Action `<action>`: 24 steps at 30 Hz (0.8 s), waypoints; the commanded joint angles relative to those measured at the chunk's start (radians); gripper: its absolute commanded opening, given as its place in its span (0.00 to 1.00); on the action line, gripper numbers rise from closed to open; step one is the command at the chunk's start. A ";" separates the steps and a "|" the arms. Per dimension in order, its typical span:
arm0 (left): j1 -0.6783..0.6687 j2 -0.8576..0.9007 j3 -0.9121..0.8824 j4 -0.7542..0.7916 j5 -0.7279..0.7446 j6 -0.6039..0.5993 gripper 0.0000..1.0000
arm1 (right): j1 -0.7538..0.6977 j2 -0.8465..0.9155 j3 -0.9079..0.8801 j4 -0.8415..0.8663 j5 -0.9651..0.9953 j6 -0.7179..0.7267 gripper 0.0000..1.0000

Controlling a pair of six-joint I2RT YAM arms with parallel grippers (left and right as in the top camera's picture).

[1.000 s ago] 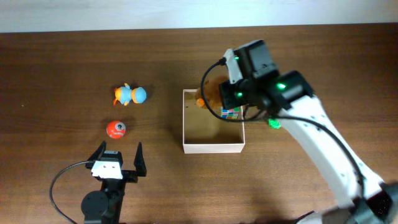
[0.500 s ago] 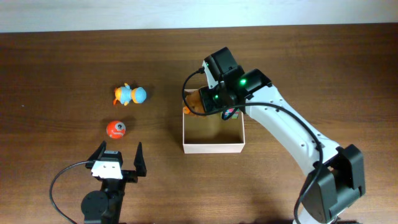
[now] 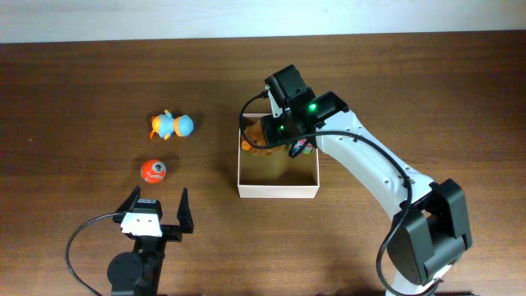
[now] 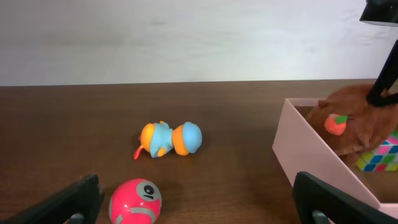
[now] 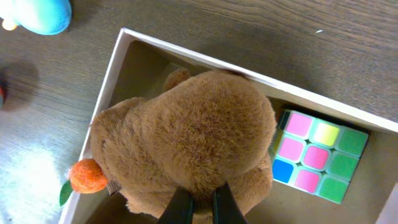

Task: Pack container
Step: 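Carry the bear with the right gripper into the box and release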

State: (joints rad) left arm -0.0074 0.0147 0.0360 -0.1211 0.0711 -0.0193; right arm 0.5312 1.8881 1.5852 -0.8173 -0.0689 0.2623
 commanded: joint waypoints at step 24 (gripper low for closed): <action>-0.003 -0.009 -0.006 0.000 -0.008 0.016 0.99 | 0.006 0.005 0.002 -0.029 0.000 0.005 0.42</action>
State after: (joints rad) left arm -0.0074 0.0147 0.0360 -0.1211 0.0708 -0.0193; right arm 0.5312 1.8881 1.5856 -0.8307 -0.0380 0.2581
